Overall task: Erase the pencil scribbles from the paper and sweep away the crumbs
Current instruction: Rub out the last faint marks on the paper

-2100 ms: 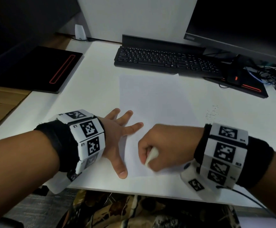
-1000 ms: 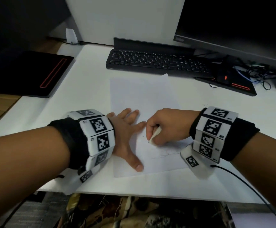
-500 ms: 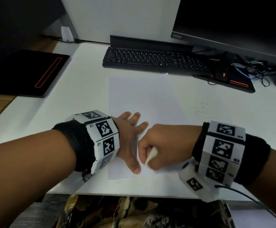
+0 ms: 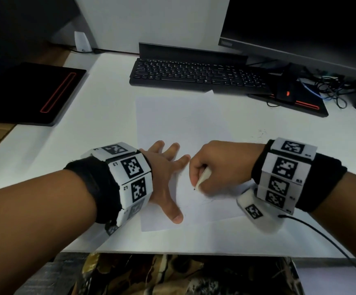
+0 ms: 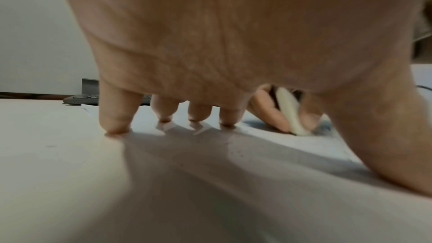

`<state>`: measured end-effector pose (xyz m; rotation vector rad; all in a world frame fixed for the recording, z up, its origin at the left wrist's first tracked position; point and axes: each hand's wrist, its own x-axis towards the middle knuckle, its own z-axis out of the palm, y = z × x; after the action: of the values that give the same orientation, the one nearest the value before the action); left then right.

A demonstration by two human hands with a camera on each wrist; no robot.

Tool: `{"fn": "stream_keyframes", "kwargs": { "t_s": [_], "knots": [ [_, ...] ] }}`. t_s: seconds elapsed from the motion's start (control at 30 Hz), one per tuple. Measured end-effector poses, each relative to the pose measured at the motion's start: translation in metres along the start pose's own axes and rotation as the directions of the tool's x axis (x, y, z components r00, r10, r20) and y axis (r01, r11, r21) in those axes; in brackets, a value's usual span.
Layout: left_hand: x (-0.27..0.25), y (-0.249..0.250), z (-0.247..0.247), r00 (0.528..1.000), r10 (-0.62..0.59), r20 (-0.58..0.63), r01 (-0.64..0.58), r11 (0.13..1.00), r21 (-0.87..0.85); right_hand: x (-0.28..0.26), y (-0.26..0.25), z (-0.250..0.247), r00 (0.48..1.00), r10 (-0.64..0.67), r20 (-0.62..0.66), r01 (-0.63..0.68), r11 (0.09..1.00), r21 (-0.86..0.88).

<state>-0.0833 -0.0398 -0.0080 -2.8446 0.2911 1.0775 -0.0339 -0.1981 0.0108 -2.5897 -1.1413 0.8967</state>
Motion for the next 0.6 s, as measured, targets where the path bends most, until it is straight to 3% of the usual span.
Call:
{"fn": "stream_keyframes", "kwargs": {
  "t_s": [0.13,0.27,0.4,0.53,0.6],
  "knots": [
    [0.002,-0.001,0.001,1.0,0.009,0.0,-0.009,1.0,0.009,-0.002,-0.006,0.008,0.992,-0.068,0.102,0.07,0.997,-0.023],
    [0.001,-0.001,0.001,1.0,0.006,0.005,-0.006,1.0,0.006,0.0,0.006,-0.006,1.0,0.011,0.003,-0.011,1.0,-0.015],
    [0.002,-0.002,0.001,1.0,0.013,0.006,-0.013,1.0,0.015,-0.001,-0.004,0.008,0.988,-0.085,0.128,0.09,0.995,-0.034],
    [0.002,-0.002,0.0,1.0,0.012,0.0,-0.012,1.0,0.001,-0.001,0.01,-0.008,0.999,0.034,0.003,-0.034,0.999,-0.018],
    [0.003,-0.003,0.001,1.0,0.013,0.005,-0.013,1.0,-0.001,-0.003,0.005,-0.003,1.0,0.007,0.031,-0.006,1.0,-0.025]
  ]
}}
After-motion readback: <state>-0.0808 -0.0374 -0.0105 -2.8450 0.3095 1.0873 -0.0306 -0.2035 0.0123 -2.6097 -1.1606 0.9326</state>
